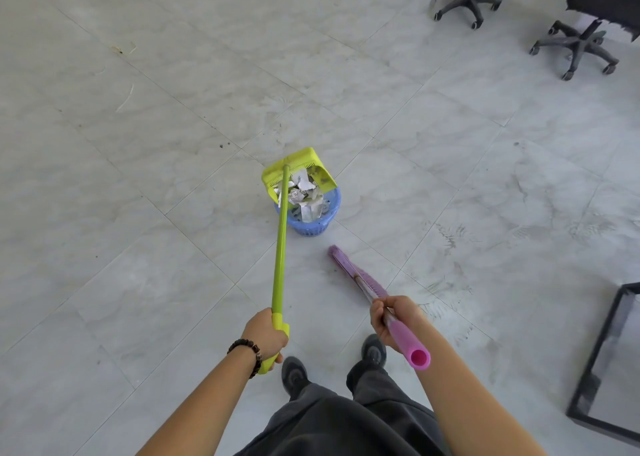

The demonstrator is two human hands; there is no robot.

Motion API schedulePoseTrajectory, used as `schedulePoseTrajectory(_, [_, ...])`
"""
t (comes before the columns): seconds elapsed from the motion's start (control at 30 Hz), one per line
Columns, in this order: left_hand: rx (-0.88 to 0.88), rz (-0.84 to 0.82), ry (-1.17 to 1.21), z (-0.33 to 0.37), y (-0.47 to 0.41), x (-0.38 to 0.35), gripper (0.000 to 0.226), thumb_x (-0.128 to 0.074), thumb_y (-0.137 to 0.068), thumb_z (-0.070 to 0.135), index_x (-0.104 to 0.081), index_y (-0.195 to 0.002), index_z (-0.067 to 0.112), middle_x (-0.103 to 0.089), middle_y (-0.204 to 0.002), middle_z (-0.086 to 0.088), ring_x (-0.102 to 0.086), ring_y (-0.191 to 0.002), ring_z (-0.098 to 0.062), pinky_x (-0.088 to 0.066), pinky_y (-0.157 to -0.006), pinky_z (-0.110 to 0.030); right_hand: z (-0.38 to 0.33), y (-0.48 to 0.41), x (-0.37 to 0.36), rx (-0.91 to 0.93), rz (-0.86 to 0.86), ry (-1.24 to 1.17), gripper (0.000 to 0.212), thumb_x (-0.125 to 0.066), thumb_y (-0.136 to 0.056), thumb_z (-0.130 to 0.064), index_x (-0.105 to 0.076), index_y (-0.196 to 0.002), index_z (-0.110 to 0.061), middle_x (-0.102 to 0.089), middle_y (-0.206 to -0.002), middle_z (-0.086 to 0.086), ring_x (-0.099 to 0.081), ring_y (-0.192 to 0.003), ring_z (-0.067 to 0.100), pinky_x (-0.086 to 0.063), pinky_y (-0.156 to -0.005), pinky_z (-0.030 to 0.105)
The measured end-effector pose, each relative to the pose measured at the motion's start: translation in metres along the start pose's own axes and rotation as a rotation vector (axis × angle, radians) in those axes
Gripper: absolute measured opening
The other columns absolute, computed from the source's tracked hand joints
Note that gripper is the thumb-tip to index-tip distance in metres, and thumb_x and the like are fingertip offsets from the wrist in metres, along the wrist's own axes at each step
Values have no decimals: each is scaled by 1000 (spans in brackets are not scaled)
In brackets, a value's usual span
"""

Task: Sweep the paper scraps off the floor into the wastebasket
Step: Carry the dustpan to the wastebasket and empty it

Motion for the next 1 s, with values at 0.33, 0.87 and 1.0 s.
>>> schedulePoseTrajectory(0.33, [10, 61, -155, -7, 0, 16, 11, -43, -94, 17, -50, -101, 16, -59, -94, -10, -64, -58, -23, -43, -43, -25, 22, -18, -6, -7, -22, -4, 14, -40, -91, 3, -46, -82, -6, -49, -62, 7, -43, -30, 11, -41, -30, 16])
schedulePoseTrajectory(0.87, [-100, 85, -174, -5, 3, 13, 9, -47, -93, 15, -53, -98, 14, -59, -87, -7, -67, -60, -26, -44, -45, -25, 23, -17, 3, 3, -5, -16, 15, -39, -93, 2, -45, -83, -7, -48, -57, 7, -40, -29, 11, -39, -28, 16])
schedulePoseTrajectory(1.0, [-148, 99, -201, -17, 5, -2, 10, -49, -93, 16, -53, -102, 13, -62, -90, -9, -71, -68, -29, -46, -42, -25, 22, -16, 2, 2, 1, -8, 14, -39, -93, 2, -46, -83, -6, -48, -57, 7, -40, -29, 11, -39, -29, 16])
Point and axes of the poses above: each hand's wrist, its own y-axis away from the middle knuckle, its own x-axis out of the back of the hand, z = x × y, the point moved 4 cm from there along -y, towards the middle knuckle
